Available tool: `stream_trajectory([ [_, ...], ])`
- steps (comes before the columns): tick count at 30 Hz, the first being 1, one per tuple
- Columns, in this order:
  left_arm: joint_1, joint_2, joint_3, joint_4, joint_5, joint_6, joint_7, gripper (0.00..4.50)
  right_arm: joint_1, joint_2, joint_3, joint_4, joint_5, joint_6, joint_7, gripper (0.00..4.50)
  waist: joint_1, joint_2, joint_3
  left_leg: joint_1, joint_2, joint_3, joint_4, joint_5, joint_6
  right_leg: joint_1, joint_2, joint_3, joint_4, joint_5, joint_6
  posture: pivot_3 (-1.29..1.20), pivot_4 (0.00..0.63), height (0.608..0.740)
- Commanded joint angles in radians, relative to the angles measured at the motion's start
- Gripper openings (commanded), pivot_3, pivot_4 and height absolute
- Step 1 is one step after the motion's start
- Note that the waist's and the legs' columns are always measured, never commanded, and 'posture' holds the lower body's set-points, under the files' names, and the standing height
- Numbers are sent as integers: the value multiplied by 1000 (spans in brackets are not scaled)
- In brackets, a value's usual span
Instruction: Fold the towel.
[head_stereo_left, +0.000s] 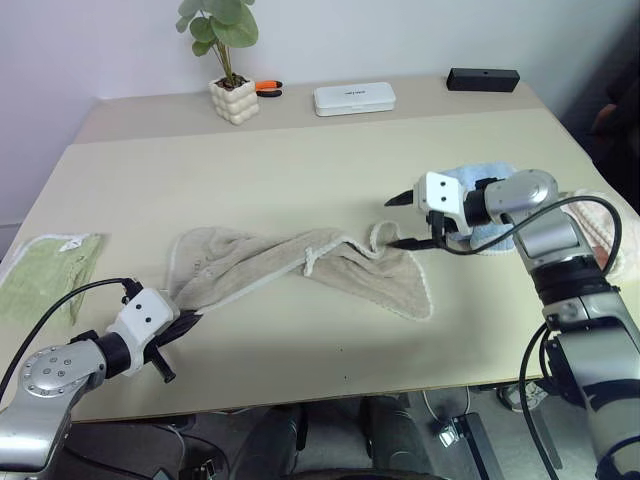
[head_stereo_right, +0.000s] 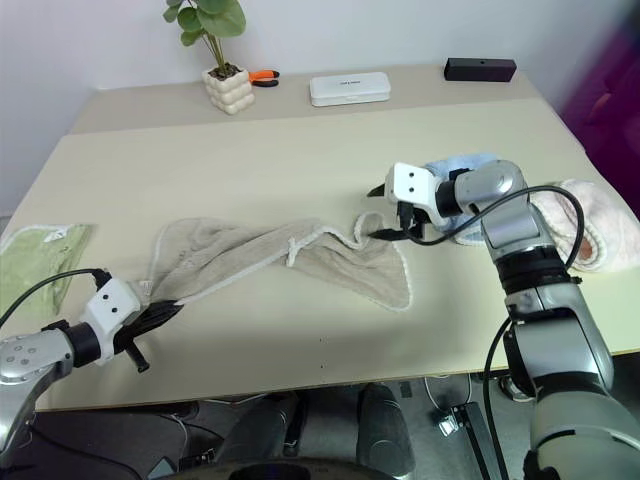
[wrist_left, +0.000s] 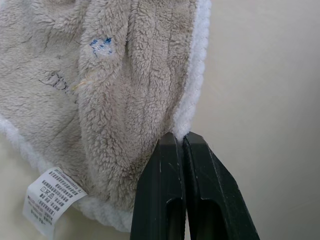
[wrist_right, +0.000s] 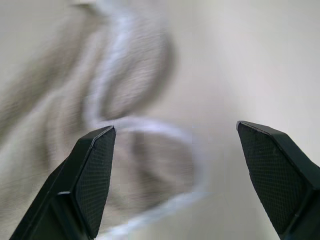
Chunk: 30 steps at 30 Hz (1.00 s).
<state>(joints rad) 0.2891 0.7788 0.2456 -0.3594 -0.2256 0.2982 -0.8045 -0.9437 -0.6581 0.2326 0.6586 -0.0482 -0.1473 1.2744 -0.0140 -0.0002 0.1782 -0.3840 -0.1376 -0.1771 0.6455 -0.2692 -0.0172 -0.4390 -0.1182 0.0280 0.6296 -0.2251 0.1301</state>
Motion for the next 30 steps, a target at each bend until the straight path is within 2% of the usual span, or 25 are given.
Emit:
stream_trajectory([
  [1,-16,8,-9,-13,7,0,-2,0,-105,40,30,183,-53,-110,0,3922,-1,0,0,0,0,0,0,0,0,0,0,0,0,0,0,0,150,740],
  [8,-13,13,-17,-14,6,-1,-4,0,-251,138,86,469,-125,-181,88,3922,-5,0,0,0,0,0,-1,0,0,-1,0,0,0,0,0,0,150,740],
  [14,6,7,-12,-33,7,2,8,0,-284,181,97,571,-176,-178,104,3922,-4,0,0,0,0,0,-1,0,0,-1,0,0,0,0,0,0,150,740],
  [17,37,6,-1,-48,9,0,14,0,-294,177,83,577,-170,-177,153,3076,-6,0,0,0,0,0,-1,0,0,-1,1,0,0,0,0,0,150,740],
  [19,47,7,0,-51,10,-2,16,0,-297,166,80,574,-170,-183,169,2123,-6,1,0,0,0,0,-1,0,0,-1,1,0,0,0,0,0,150,740],
  [21,48,8,-1,-52,10,-3,19,0,-296,152,78,564,-173,-195,173,975,-6,1,0,0,0,0,-1,0,0,-2,1,1,0,0,0,0,150,740],
  [23,46,9,-2,-49,10,-5,20,0,-291,139,75,550,-170,-207,180,72,-6,1,0,0,0,1,-1,0,0,-2,1,1,0,0,0,0,150,740],
  [30,16,11,-1,-31,8,-16,20,0,-209,69,10,401,-110,-234,159,72,-4,1,0,0,0,1,-1,0,0,-2,1,1,0,0,0,0,150,740],
])
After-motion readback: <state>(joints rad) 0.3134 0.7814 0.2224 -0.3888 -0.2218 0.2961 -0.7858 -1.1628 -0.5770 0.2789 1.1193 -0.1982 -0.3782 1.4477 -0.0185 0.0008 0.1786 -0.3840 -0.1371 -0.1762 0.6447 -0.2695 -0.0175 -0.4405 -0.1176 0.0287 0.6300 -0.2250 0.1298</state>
